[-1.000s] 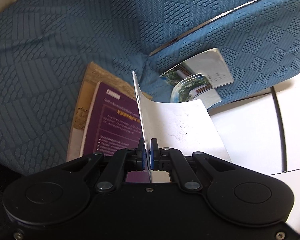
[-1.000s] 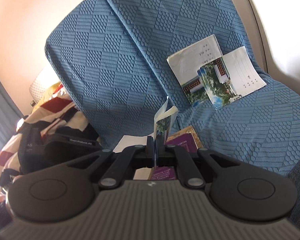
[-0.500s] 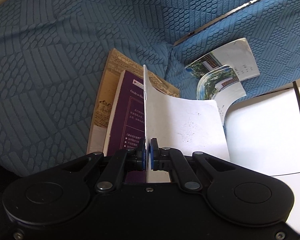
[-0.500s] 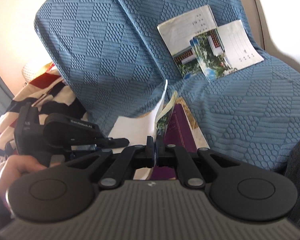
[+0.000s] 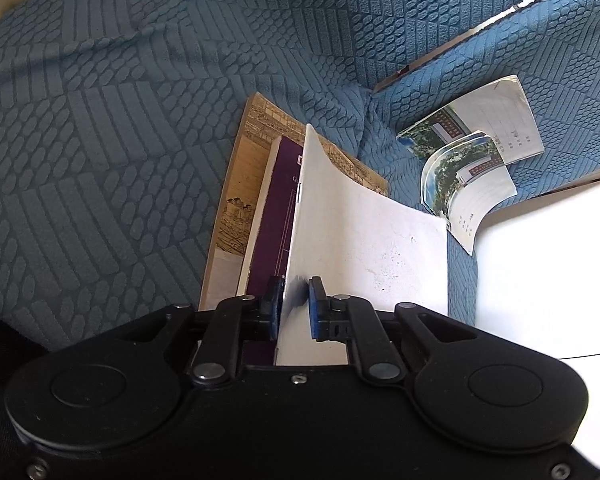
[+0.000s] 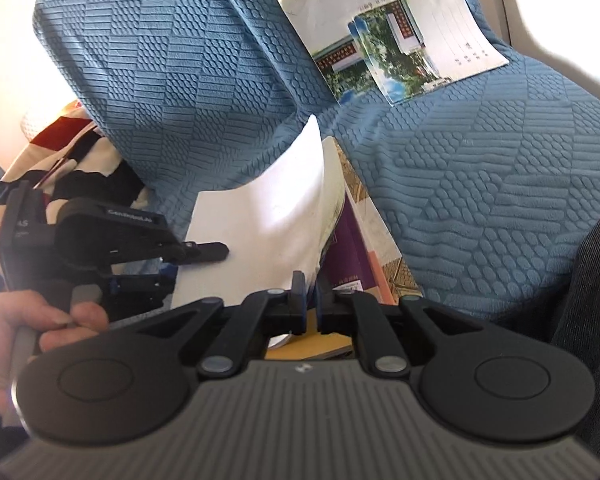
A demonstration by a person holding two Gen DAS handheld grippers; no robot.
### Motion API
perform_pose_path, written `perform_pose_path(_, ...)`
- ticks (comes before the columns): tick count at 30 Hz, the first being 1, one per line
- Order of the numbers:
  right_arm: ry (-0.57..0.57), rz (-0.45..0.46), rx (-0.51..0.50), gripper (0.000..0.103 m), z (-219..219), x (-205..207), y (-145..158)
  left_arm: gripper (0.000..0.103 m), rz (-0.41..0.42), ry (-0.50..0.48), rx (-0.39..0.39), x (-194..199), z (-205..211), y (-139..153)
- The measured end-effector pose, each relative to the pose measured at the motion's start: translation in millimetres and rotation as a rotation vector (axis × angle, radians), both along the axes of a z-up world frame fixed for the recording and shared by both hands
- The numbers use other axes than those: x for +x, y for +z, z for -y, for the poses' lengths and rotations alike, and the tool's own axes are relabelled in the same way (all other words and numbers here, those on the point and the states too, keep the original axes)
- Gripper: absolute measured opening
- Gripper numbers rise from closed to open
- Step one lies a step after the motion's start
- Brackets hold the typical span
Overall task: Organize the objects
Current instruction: 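Lower the white sheet onto the purple book with both grippers, then open both grippers and withdraw them from the stack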
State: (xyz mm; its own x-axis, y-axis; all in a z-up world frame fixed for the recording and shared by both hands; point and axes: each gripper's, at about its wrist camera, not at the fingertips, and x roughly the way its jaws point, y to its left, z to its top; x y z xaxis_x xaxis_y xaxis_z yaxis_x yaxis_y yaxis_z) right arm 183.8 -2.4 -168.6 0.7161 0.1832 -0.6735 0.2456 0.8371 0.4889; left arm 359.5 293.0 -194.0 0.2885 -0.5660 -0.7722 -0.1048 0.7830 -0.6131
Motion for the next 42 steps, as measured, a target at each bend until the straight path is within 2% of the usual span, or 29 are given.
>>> perform_pose_path(3, -0.021, -0.035, 0.001, 0.012, 1.0, 0.3, -0.7, 0.017, 0.014, -0.006, 0.020, -1.7, -0.9, 3.3)
perform_pose_path(5, -0.037, -0.059, -0.004, 0.022, 2.6, 0.1, -1.2, 0.020, 0.030, -0.008, 0.040, -3.7, -2.3, 6.6)
perform_pose_path(6, -0.042, -0.060, -0.002, 0.031, 3.2, -1.1, -0.6, 0.020, 0.033, -0.007, 0.048, -4.5, -3.6, 8.3)
perform_pose_path(9, -0.049, -0.048, -0.017, 0.037, 4.3, -4.4, 3.9, 0.020, 0.058, -0.002, 0.082, -8.3, -8.4, 15.9)
perform_pose_path(13, -0.059, -0.029, -0.060, 0.037, 7.3, -6.8, 14.4, 0.020, 0.102, 0.007, 0.117, -13.9, -14.1, 30.2)
perform_pose_path(20, -0.048, 0.081, -0.164, 0.037, 17.4, -16.7, 50.7, 0.020, 0.219, -0.015, 0.150, -29.9, -8.9, 69.1)
perform_pose_path(32, -0.027, 0.262, -0.325, 0.037, 27.8, -36.5, 111.2, 0.020, 0.421, -0.098, 0.139, -66.5, 22.3, 136.4)
perform_pose_path(42, 0.004, 0.302, -0.348, 0.037, 26.5, -52.9, 132.7, 0.020, 0.571, -0.144, 0.169, -101.3, 48.5, 175.8)
